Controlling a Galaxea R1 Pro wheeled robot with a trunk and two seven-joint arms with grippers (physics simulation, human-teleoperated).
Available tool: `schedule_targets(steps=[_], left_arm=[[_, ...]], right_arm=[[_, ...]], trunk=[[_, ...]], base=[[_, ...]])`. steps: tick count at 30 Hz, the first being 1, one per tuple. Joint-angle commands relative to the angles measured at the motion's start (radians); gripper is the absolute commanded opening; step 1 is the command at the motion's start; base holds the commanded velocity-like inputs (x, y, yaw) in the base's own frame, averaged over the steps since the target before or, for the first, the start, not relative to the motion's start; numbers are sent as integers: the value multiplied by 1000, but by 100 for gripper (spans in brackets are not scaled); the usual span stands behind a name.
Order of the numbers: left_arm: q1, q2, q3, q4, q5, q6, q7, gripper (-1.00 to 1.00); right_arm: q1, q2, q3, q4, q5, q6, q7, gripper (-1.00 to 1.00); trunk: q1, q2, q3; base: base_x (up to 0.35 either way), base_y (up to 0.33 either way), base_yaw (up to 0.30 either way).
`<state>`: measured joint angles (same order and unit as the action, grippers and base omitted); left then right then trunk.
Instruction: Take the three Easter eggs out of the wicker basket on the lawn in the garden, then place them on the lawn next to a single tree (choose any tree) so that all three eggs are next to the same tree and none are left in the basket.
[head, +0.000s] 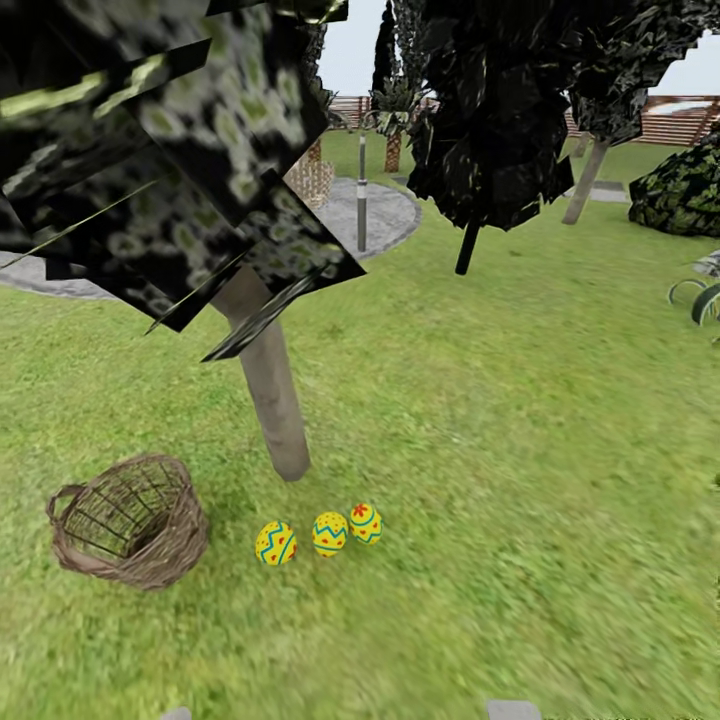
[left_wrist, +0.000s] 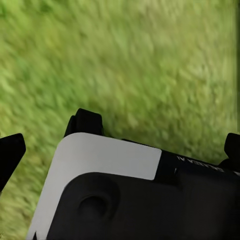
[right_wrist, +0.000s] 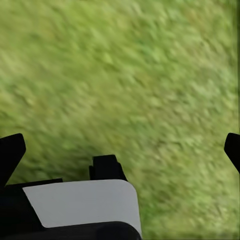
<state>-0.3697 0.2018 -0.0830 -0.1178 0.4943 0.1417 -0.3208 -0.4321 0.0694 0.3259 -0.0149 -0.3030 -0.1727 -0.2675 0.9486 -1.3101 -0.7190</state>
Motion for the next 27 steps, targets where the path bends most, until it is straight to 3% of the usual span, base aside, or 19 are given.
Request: schedule_targets(steps=[1, 10, 27], left_arm=[[0, 1, -8, -2, 10, 6, -1, 100], [0, 2, -8, -1, 12, 6, -1, 100], [0, 2, -7, -2, 13, 6, -1, 100]], right_arm=[[-1, 1, 8, 1, -10, -4, -2, 100], [2, 1, 8, 2, -4, -4, 0, 100], [12, 1, 9, 1, -1, -5, 2, 100]], trunk=[[-4, 7, 4], [-38, 70, 46], [-104, 189, 125]], base=[[0, 0, -148], [0, 0, -85], [0, 0, 149]])
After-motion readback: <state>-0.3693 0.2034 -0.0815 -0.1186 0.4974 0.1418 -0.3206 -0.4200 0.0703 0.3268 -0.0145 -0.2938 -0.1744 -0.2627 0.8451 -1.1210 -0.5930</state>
